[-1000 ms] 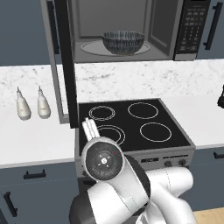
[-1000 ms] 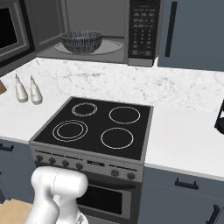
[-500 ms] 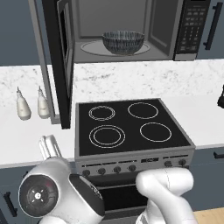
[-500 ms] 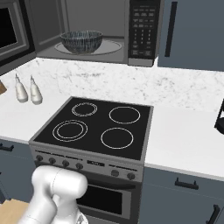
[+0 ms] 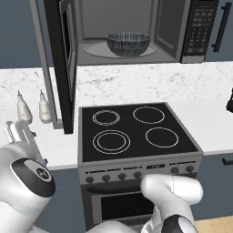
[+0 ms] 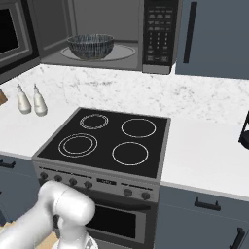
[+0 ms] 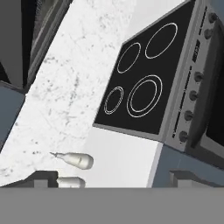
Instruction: Pick the tomato from the sink and place it in the bowl. Then pick the bowl and place it in the microwave. Then close the microwave door and press the start button.
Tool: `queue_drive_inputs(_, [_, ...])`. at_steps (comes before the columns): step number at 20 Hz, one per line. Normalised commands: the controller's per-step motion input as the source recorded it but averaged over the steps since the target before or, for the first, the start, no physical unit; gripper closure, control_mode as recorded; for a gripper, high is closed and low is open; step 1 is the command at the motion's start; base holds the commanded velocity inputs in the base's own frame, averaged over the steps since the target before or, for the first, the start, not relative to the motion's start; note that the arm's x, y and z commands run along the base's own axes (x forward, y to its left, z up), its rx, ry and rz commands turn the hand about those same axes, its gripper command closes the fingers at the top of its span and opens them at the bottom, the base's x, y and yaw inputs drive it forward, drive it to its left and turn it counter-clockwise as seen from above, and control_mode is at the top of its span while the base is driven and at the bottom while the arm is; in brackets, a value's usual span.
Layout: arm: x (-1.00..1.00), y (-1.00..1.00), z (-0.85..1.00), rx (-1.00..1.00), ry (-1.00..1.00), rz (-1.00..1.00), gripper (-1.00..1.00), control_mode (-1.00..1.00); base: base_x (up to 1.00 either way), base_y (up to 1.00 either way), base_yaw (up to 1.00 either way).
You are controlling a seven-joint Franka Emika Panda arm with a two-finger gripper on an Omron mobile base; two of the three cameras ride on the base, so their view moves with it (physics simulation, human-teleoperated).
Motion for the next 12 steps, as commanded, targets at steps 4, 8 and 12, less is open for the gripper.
queue_drive_inputs(4, [0.96, 0.14, 0.44, -0.01, -0.05, -0.31, -1.0, -1.0, 0.0, 0.0, 0.0])
queue_drive_inputs(8, [0.55, -0.33, 0.29, 0.0, -0.14, -0.29, -1.0, -1.0, 0.0, 0.0, 0.0])
queue_drive_inputs(12, [0.04, -0.96, 0.13, 0.0, -0.22, -0.28, -1.0, -1.0, 0.0, 0.0, 0.0])
